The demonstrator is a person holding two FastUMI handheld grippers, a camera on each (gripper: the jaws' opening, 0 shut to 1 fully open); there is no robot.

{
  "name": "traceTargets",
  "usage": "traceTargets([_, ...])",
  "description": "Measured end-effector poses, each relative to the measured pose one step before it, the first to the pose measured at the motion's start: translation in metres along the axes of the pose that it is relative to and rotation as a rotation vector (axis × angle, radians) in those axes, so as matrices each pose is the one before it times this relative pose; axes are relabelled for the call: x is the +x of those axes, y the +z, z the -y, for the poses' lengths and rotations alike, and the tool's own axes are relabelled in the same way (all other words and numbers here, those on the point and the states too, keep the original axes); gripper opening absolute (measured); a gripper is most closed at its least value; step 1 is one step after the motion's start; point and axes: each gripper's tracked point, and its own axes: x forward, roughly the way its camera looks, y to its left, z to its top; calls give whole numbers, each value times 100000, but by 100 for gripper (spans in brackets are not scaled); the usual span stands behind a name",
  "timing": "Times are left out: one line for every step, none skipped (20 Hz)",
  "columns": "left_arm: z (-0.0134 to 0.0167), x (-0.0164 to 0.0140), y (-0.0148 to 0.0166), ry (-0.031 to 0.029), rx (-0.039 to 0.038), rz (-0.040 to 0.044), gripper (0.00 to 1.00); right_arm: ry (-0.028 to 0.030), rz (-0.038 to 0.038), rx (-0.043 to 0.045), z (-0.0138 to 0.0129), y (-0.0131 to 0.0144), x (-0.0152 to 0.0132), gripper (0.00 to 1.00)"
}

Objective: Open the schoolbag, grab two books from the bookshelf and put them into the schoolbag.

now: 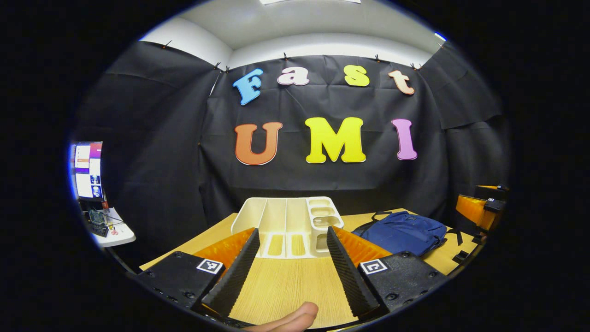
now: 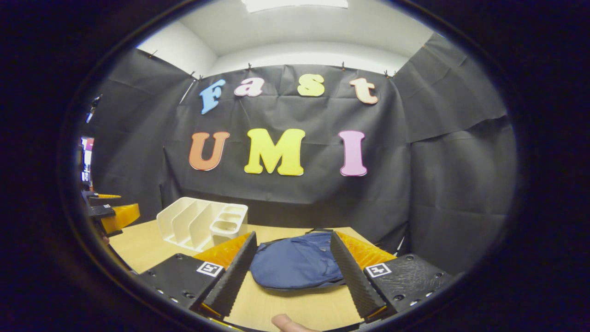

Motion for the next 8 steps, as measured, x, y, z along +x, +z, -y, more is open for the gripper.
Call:
traceTargets([-301,22,-18,691,24,-841,92,-126,465,5,-233,149,-156,96])
traceTargets([-306,-170,182,215,550,222,92,-374,659,-9,-147,194,-86,96])
traceTargets([-129,-225,170,168,759,656,92,-538,684,-313,-107,126,-106,96])
traceTargets([-232,-89,256,651,1208,46,92,-438,338,-1122,-85,13,-135,94])
traceTargets([-316,-155,10,826,1432,-94,92,-641,210,-656,-30,-8,-158,95])
traceTargets([-395,-194,193,1132,1185,168,92,126,83,-346,-193,-8,-240,95])
traceTargets([-290,-165,92,1205,735,137,92,293,230,-189,-210,55,-211,97])
traceTargets([-109,-143,167,698,421,517,92,158,213,-487,-90,-4,-137,97])
